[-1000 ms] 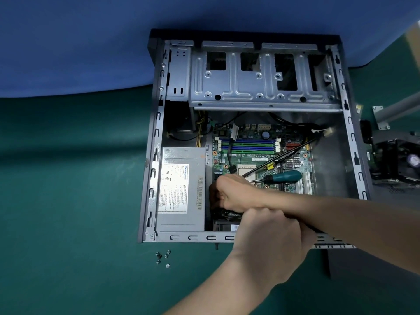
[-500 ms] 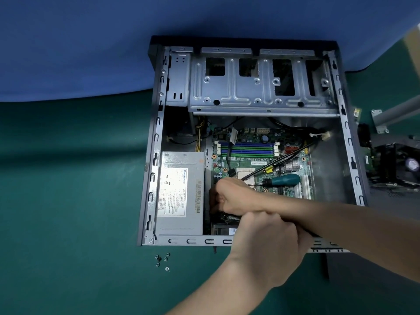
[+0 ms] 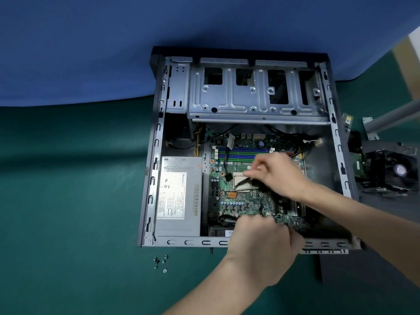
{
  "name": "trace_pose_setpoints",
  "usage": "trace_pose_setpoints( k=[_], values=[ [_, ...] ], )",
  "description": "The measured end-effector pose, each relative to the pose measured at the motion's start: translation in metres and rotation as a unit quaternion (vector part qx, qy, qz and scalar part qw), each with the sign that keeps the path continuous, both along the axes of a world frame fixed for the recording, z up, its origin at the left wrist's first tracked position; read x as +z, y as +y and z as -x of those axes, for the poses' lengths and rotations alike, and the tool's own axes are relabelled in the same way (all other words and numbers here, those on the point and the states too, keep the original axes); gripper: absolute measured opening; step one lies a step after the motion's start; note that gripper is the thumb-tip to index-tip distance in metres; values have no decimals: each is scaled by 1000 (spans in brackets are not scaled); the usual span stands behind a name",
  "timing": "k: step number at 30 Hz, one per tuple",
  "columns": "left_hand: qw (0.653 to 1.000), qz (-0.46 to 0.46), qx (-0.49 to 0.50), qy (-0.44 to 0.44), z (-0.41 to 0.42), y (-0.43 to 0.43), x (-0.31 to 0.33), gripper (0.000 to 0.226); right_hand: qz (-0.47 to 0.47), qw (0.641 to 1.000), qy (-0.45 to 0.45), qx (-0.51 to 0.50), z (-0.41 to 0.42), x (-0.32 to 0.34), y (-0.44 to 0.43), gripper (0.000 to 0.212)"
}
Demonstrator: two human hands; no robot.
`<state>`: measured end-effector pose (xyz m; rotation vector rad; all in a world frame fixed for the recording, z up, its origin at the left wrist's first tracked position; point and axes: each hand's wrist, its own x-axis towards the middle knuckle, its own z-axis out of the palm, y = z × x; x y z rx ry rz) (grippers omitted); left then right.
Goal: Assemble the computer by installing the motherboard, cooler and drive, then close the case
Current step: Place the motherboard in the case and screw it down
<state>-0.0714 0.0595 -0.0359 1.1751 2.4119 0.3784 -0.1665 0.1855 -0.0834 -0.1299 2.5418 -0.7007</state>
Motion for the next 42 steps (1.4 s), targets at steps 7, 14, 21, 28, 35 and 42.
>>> trace_pose_setpoints(
  k=[7, 14, 21, 28, 35, 42],
  values=[
    [1000, -14, 26, 7, 1, 2, 3, 16, -298, 938, -44, 172, -15, 6, 21, 64],
    [1000, -10, 13, 18, 0, 0, 3, 22, -347, 913, -47, 211, -17, 6, 20, 56],
    [997, -39, 30, 54, -1, 3, -1, 23, -150, 962, -128, 188, -17, 66, 37, 18],
    [987, 70, 103, 102, -9, 2, 0, 36, 63, 982, -121, 129, -31, 52, -4, 23],
    [979, 41, 163, 115, -8, -1, 0, 50, 123, 989, -61, 47, -40, 30, -20, 8],
    [984, 68, 131, 99, -5, -5, 4, 50, 122, 989, -68, 49, -38, 26, -22, 9]
  ],
)
